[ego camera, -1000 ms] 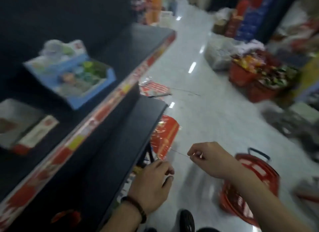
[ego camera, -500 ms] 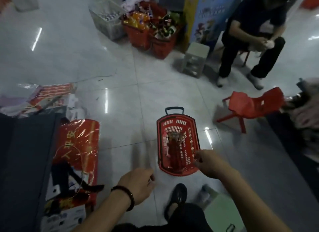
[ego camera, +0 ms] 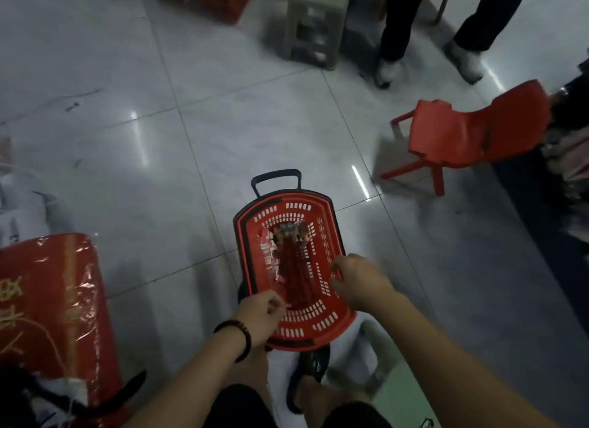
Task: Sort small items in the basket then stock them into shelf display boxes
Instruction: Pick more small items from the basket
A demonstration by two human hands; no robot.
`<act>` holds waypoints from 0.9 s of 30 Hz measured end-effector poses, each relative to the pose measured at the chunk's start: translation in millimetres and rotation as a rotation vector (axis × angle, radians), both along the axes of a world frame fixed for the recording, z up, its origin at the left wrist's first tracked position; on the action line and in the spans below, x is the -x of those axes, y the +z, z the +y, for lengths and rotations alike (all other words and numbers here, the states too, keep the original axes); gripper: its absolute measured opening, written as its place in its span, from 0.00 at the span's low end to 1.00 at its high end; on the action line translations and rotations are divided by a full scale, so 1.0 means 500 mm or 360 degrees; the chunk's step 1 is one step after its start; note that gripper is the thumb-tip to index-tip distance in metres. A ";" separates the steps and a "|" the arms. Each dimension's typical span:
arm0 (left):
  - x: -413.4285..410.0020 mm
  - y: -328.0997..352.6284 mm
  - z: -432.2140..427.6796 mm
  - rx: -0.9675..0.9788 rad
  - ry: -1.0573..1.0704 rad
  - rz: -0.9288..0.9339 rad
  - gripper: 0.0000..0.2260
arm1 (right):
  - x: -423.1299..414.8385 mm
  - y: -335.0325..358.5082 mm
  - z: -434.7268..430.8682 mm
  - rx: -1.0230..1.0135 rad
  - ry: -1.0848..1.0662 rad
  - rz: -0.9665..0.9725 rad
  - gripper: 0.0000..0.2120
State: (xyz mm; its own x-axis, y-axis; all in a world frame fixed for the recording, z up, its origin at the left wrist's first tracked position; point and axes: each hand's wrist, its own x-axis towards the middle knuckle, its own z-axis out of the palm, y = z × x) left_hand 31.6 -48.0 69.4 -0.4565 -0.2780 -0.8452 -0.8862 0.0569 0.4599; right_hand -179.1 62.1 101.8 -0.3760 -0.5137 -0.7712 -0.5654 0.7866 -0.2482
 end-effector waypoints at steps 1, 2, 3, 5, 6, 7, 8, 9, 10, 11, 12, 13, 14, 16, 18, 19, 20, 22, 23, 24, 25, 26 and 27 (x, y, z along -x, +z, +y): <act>0.031 -0.052 -0.021 -0.0032 0.0015 -0.0026 0.04 | 0.018 -0.041 -0.016 -0.0003 -0.0011 0.0042 0.16; 0.066 -0.106 -0.043 -0.0061 0.0040 -0.0053 0.05 | 0.038 -0.085 -0.032 0.0004 -0.0021 0.0105 0.15; 0.097 -0.166 -0.059 -0.0067 0.0095 -0.0067 0.05 | 0.060 -0.133 -0.047 0.0006 -0.0020 0.0168 0.14; 0.157 -0.280 -0.086 -0.0058 0.0248 -0.0084 0.07 | 0.098 -0.234 -0.084 0.0026 -0.0031 0.0271 0.12; 0.188 -0.342 -0.094 -0.0071 0.0347 -0.0083 0.08 | 0.119 -0.284 -0.104 0.0045 -0.0006 0.0322 0.11; 0.219 -0.403 -0.098 -0.0104 0.0464 -0.0096 0.10 | 0.139 -0.335 -0.122 0.0088 0.0049 0.0394 0.10; 0.249 -0.466 -0.102 -0.0147 0.0567 -0.0120 0.11 | 0.161 -0.388 -0.135 0.0155 0.0121 0.0496 0.08; 0.276 -0.535 -0.106 -0.0186 0.0647 -0.0140 0.12 | 0.183 -0.443 -0.143 0.0237 0.0218 0.0620 0.07; 0.299 -0.601 -0.109 -0.0205 0.0716 -0.0154 0.12 | 0.203 -0.495 -0.149 0.0300 0.0320 0.0733 0.07; 0.321 -0.654 -0.110 -0.0180 0.0754 -0.0148 0.12 | 0.219 -0.545 -0.152 0.0363 0.0401 0.0817 0.08; 0.342 -0.704 -0.109 -0.0137 0.0771 -0.0120 0.10 | 0.233 -0.587 -0.153 0.0432 0.0443 0.0862 0.08; 0.364 -0.726 -0.108 -0.0074 0.0786 -0.0069 0.08 | 0.241 -0.623 -0.150 0.0514 0.0440 0.0882 0.07; 0.382 -0.759 -0.108 -0.0023 0.0801 -0.0043 0.07 | 0.246 -0.650 -0.149 0.0598 0.0392 0.0888 0.06; 0.410 -0.822 -0.110 0.0034 0.0858 -0.0084 0.11 | 0.250 -0.684 -0.147 0.0767 0.0278 0.0887 0.04; 0.425 -0.903 -0.107 0.0069 0.0911 -0.0166 0.22 | 0.254 -0.701 -0.145 0.0904 0.0229 0.0912 0.03; 0.425 -0.950 -0.101 0.0095 0.0876 -0.0228 0.27 | 0.256 -0.707 -0.142 0.0944 0.0224 0.0922 0.03; 0.428 -0.990 -0.095 0.0124 0.0851 -0.0257 0.29 | 0.258 -0.711 -0.139 0.0965 0.0224 0.0928 0.03; 0.453 -1.005 -0.081 0.0123 0.0879 -0.0186 0.29 | 0.259 -0.721 -0.138 0.0993 0.0215 0.0927 0.03; 0.471 -0.976 -0.080 0.0106 0.0918 -0.0148 0.28 | 0.259 -0.724 -0.138 0.1000 0.0198 0.0927 0.04; 0.478 -0.975 -0.076 0.0109 0.0924 -0.0130 0.26 | 0.258 -0.727 -0.137 0.1010 0.0173 0.0926 0.04; 0.485 -0.970 -0.073 0.0124 0.0910 -0.0139 0.23 | 0.257 -0.729 -0.137 0.1024 0.0146 0.0920 0.04; 0.489 -0.974 -0.071 0.0151 0.0940 -0.0193 0.21 | 0.256 -0.730 -0.137 0.1035 0.0122 0.0910 0.04; 0.494 -0.960 -0.070 0.0130 0.1028 -0.0226 0.21 | 0.255 -0.731 -0.137 0.1040 0.0105 0.0902 0.04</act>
State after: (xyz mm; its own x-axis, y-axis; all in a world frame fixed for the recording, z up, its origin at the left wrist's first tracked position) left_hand -215.5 -82.8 -410.7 -0.0624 -0.5237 -0.8496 -0.8056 -0.4761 0.3526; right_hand -306.7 -6.3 -263.9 -0.5680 -0.8228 -0.0192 -0.7802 0.5457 -0.3059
